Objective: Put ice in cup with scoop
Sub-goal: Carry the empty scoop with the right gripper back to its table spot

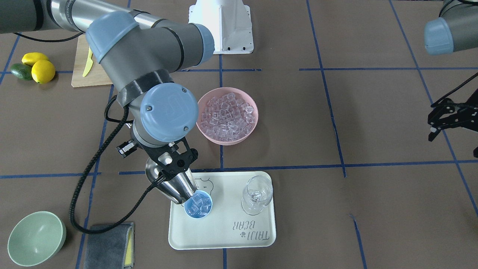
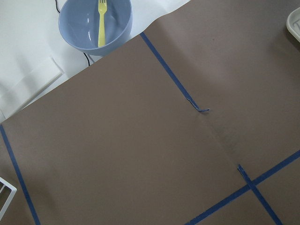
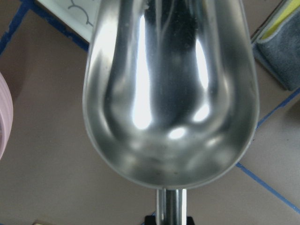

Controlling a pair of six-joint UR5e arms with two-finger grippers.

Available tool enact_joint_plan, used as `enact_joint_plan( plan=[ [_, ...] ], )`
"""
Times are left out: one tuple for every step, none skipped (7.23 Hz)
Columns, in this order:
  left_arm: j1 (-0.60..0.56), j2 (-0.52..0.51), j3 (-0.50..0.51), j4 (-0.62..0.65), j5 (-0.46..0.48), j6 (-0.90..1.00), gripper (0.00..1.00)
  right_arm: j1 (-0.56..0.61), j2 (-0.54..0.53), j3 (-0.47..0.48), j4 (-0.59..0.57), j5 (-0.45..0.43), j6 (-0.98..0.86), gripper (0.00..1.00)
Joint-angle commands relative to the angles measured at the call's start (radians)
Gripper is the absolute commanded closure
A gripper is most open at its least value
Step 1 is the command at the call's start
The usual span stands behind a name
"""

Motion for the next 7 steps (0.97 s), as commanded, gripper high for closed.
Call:
enact_joint_plan(
  plan=[
    [0.0,0.001,0.001,0.004,0.001,-0.009,0.0,0.099,-0.106,0.189,0.003,0.131,0.108,1.0],
    [-0.002,0.004,0.001,0.008,0.001,-0.01,0.0,0.11,-0.189,0.274,0.009,0.135,0.194,1.0],
    [-0.002,0.007,0.006,0.01,0.001,-0.018,0.0,0.115,-0.232,0.319,0.006,0.135,0.201,1.0],
    [-0.002,0.007,0.004,0.01,0.001,-0.028,0.0,0.133,-0.319,0.395,0.0,0.132,0.211,1.0],
    [-0.002,0.008,0.003,0.01,0.001,-0.032,0.0,0.142,-0.481,0.56,-0.002,0.138,0.214,1.0],
    [-0.002,0.01,0.003,0.01,0.003,-0.036,0.0,0.149,-0.619,0.677,-0.006,0.152,0.272,1.0],
    [-0.002,0.011,0.003,0.01,0.003,-0.054,0.0,0.149,-0.707,0.701,-0.003,0.249,0.452,1.0]
  ],
)
